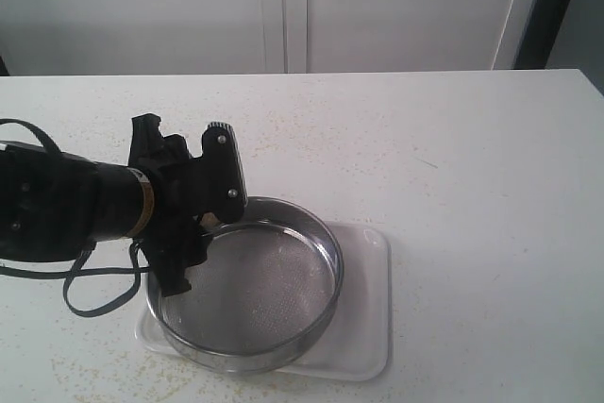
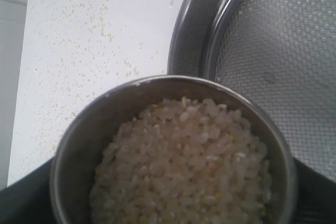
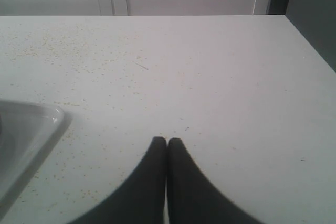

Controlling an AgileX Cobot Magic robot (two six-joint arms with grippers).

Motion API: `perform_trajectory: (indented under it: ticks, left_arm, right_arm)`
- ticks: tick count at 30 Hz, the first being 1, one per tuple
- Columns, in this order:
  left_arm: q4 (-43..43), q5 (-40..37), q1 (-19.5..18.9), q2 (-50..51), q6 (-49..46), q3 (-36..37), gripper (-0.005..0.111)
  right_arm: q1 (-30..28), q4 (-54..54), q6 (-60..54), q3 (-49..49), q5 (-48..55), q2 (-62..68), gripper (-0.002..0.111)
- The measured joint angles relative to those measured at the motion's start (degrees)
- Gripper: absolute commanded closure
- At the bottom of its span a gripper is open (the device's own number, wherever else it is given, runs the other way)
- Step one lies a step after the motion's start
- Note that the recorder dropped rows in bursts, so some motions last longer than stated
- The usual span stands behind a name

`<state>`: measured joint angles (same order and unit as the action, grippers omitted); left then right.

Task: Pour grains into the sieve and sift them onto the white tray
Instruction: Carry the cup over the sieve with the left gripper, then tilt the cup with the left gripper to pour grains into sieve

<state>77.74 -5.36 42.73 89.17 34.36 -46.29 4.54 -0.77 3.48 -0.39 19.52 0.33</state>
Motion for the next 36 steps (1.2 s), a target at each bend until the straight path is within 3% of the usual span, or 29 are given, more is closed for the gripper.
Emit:
perform_trajectory:
  ticks: [17, 26, 36]
  left_arm:
    - [0.0, -3.74, 0.0, 0.0, -4.9, 0.0, 0.107]
    - [0.0, -4.33, 3.33, 0.0, -6.27, 0.0, 0.107]
    - [0.0, -5.12, 4.0, 0.0, -10.7, 0.0, 0.107]
  right_arm:
    - [0.0, 0.0, 0.0, 0.0, 0.0, 0.0, 0.108]
    - [0.0, 0.0, 0.0, 0.0, 0.0, 0.0, 0.108]
    - [0.0, 0.0, 0.0, 0.0, 0.0, 0.0, 0.108]
